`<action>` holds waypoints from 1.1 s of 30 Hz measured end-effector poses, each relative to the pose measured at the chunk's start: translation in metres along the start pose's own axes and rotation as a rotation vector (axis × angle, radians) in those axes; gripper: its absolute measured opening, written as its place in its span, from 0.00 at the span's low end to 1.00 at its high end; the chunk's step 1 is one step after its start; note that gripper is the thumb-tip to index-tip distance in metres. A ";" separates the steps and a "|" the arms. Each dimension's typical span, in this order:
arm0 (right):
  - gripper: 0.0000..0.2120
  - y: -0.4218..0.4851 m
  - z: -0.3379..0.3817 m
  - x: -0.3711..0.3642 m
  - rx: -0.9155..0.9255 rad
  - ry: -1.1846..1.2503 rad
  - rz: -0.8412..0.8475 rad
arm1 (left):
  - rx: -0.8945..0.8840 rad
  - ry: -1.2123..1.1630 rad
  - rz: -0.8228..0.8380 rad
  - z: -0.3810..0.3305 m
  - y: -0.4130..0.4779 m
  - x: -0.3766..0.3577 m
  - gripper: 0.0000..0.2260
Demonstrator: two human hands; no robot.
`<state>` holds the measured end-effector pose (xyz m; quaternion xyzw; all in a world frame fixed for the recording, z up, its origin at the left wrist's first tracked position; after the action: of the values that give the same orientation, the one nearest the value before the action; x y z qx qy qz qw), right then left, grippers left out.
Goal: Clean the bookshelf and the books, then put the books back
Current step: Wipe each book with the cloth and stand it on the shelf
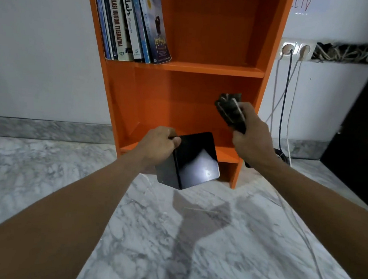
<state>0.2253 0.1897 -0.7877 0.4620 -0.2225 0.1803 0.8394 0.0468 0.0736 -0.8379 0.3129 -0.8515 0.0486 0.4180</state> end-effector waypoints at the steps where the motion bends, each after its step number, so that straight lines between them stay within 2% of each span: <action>1: 0.21 0.005 0.023 -0.005 0.149 -0.071 -0.004 | -0.014 0.005 -0.007 -0.006 0.000 -0.001 0.14; 3: 0.17 -0.018 0.060 -0.032 0.417 -0.206 0.060 | -0.045 -0.032 -0.074 -0.014 0.002 0.008 0.13; 5: 0.14 -0.078 0.068 -0.073 0.636 -0.261 0.242 | -0.052 -0.018 -0.152 -0.010 0.006 0.024 0.12; 7: 0.17 -0.145 0.066 -0.102 0.774 -0.265 0.486 | -0.014 -0.015 -0.183 0.006 0.006 0.037 0.13; 8: 0.19 -0.155 0.065 -0.100 0.798 -0.260 0.508 | -0.001 -0.010 -0.178 0.014 0.006 0.039 0.14; 10: 0.22 -0.121 0.070 -0.072 0.751 -0.200 0.321 | -0.014 0.062 -0.135 0.019 0.003 0.033 0.16; 13: 0.23 -0.021 0.072 -0.025 0.407 -0.228 -0.018 | -0.017 0.055 -0.098 0.021 0.000 0.023 0.16; 14: 0.23 -0.004 0.070 -0.018 0.319 -0.209 -0.056 | -0.020 -0.006 -0.102 0.017 0.001 0.022 0.16; 15: 0.20 -0.002 0.070 -0.022 0.330 -0.209 -0.058 | -0.011 -0.074 -0.115 0.013 0.003 0.024 0.15; 17: 0.14 -0.052 0.075 -0.065 0.599 -0.312 0.120 | -0.023 -0.108 -0.178 0.005 0.005 0.037 0.12; 19: 0.17 -0.140 0.070 -0.115 0.836 -0.344 0.465 | -0.027 -0.081 -0.243 0.003 0.004 0.051 0.12; 20: 0.18 -0.169 0.070 -0.121 0.864 -0.327 0.594 | -0.011 -0.089 -0.261 0.007 0.003 0.056 0.12; 21: 0.19 -0.179 0.072 -0.116 0.843 -0.266 0.628 | 0.000 -0.072 -0.255 0.010 0.002 0.057 0.12; 22: 0.22 -0.167 0.078 -0.103 0.780 -0.174 0.564 | 0.008 -0.027 -0.234 0.014 0.002 0.054 0.13; 24: 0.26 -0.111 0.079 -0.069 0.482 0.031 0.344 | 0.043 0.060 -0.192 0.022 0.000 0.047 0.15; 27: 0.32 -0.043 0.034 -0.037 0.016 0.238 0.129 | 0.067 -0.008 -0.141 0.023 -0.006 0.036 0.16; 28: 0.29 -0.034 0.021 -0.036 -0.083 0.259 0.106 | 0.062 -0.057 -0.118 0.019 -0.008 0.032 0.16; 31: 0.08 -0.034 0.009 -0.051 -0.164 0.221 0.130 | 0.001 -0.128 -0.075 -0.002 -0.009 0.024 0.13; 33: 0.10 -0.035 0.004 -0.053 -0.165 0.216 0.090 | -0.031 -0.112 -0.059 -0.011 -0.007 0.020 0.12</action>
<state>0.1977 0.1629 -0.8386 0.3588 -0.1653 0.2474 0.8847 0.0485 0.0619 -0.8171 0.3337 -0.8645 0.0056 0.3759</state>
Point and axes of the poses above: each hand's wrist, its own y-axis towards the middle knuckle, its own x-axis out of the back of the hand, z = x × y, the point moved 10 cm from there along y, towards the middle knuckle, and after that the axes turned 7 degrees about x, right-handed, at the moved point
